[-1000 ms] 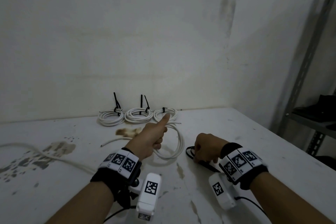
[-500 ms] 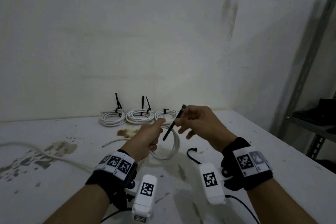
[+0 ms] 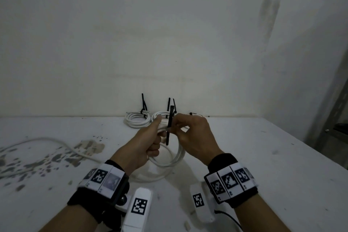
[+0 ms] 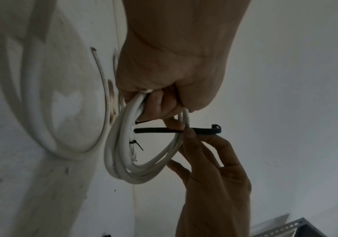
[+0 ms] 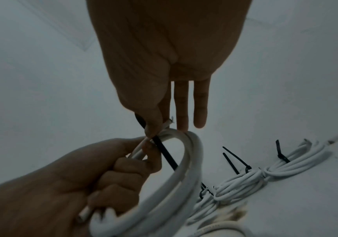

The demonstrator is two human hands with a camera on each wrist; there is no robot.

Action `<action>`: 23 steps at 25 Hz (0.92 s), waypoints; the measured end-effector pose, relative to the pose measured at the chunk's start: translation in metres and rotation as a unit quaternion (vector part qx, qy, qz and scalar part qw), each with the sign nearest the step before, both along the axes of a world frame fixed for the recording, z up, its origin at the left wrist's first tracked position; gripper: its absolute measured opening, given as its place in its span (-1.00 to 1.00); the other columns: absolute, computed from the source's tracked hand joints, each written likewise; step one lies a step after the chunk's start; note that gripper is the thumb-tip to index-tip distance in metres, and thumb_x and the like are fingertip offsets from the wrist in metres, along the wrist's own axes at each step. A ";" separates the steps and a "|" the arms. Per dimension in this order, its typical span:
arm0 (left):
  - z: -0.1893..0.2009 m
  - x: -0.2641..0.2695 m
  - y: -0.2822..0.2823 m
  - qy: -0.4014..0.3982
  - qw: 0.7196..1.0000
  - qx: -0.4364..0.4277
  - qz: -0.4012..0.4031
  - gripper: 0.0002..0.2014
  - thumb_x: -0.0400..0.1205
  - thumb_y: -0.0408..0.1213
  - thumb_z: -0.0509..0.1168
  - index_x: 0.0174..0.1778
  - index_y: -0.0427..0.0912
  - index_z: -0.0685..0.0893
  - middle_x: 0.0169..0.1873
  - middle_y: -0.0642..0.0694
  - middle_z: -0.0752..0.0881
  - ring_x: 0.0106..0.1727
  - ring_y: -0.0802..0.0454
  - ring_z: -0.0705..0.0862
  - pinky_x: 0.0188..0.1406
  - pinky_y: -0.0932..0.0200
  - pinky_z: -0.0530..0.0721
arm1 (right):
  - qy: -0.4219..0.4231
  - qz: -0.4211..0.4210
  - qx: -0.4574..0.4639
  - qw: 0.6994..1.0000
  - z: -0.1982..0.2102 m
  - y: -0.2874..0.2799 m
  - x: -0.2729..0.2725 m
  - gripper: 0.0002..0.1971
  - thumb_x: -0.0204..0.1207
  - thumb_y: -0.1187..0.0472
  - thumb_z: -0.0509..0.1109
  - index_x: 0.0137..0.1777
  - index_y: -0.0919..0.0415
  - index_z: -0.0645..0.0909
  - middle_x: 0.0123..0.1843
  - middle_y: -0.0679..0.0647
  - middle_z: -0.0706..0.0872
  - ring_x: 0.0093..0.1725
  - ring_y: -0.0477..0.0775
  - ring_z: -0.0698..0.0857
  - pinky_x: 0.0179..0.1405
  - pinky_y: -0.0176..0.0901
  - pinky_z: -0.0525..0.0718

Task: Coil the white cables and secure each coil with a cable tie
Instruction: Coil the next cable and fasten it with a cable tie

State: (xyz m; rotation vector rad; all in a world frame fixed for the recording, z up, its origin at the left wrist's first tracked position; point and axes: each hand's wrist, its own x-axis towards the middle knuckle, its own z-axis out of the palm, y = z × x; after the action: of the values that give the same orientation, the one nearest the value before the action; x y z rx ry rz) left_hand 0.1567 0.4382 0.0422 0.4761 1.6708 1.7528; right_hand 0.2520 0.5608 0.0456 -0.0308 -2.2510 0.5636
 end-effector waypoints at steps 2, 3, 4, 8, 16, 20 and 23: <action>-0.003 -0.008 -0.006 -0.041 0.999 -0.009 -0.018 -0.47 0.70 0.21 0.16 -0.36 -0.19 0.52 -0.64 0.05 0.20 -0.71 0.19 0.10 -0.78 0.38 0.09 | -0.001 -0.006 0.039 0.999 -0.003 -0.004 -0.005 -0.92 0.46 0.27 0.55 -0.20 0.08 0.74 -0.26 -0.10 0.81 -0.21 -0.10 0.77 -0.15 0.00 0.72; -0.003 -0.011 -0.009 -0.058 0.998 -0.018 -0.032 -0.47 0.71 0.19 0.17 -0.38 -0.20 0.54 -0.64 0.06 0.19 -0.73 0.20 0.09 -0.79 0.39 0.08 | -0.004 -0.004 0.050 0.999 -0.004 -0.004 -0.007 -0.92 0.46 0.27 0.55 -0.19 0.07 0.75 -0.25 -0.09 0.82 -0.22 -0.10 0.77 -0.16 -0.01 0.72; -0.003 -0.013 -0.010 -0.067 0.997 -0.024 -0.042 -0.46 0.71 0.16 0.17 -0.41 -0.20 0.58 -0.65 0.07 0.18 -0.73 0.20 0.08 -0.79 0.40 0.06 | -0.006 -0.001 0.054 0.999 -0.005 -0.003 -0.008 -0.92 0.45 0.28 0.55 -0.18 0.07 0.76 -0.24 -0.10 0.83 -0.23 -0.13 0.76 -0.18 -0.04 0.71; -0.001 -0.020 -0.011 -0.043 0.999 0.004 -0.008 -0.67 0.71 0.01 0.25 -0.30 -0.10 0.58 -0.66 0.07 0.21 -0.71 0.20 0.09 -0.74 0.39 0.03 | -0.010 0.028 0.009 1.000 -0.005 0.000 -0.012 -0.94 0.45 0.26 0.58 -0.16 0.08 0.79 -0.25 -0.30 0.78 -0.19 -0.26 0.70 -0.19 -0.36 0.61; 0.002 -0.036 -0.018 0.017 0.993 0.048 0.111 -0.79 0.58 -0.12 0.43 -0.30 -0.07 0.59 -0.65 0.05 0.19 -0.66 0.15 0.09 -0.70 0.31 0.03 | -0.033 0.080 -0.082 0.993 0.008 -0.015 -0.027 -0.93 0.48 0.16 0.59 -0.08 0.11 0.84 -0.07 -0.12 0.80 0.01 -0.21 0.69 -0.08 -0.20 0.66; 0.004 -0.047 -0.027 0.057 0.987 0.036 0.149 -0.72 0.57 -0.16 0.45 -0.42 -0.10 0.57 -0.62 -0.01 0.20 -0.66 0.11 0.12 -0.68 0.31 0.06 | -0.112 0.113 -0.076 0.984 0.040 -0.024 -0.036 -0.80 0.54 0.11 0.54 -0.31 0.08 0.76 -0.30 -0.05 0.81 -0.23 -0.09 0.73 -0.10 -0.17 0.67; 0.004 -0.058 -0.034 0.094 0.982 0.034 0.161 -0.56 0.56 -0.18 0.48 -0.67 -0.01 0.60 -0.62 -0.03 0.22 -0.63 0.08 0.11 -0.62 0.30 0.07 | -0.093 0.063 -0.112 0.987 0.049 -0.028 -0.053 -0.79 0.60 0.14 0.47 -0.24 0.21 0.70 -0.29 0.06 0.80 -0.24 0.03 0.76 -0.18 -0.15 0.69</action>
State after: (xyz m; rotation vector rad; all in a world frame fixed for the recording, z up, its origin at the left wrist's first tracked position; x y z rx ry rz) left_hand 0.0986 0.4042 0.0463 0.4307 1.9100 2.0558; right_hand 0.1992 0.5328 0.0951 -0.0564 -2.3697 0.9124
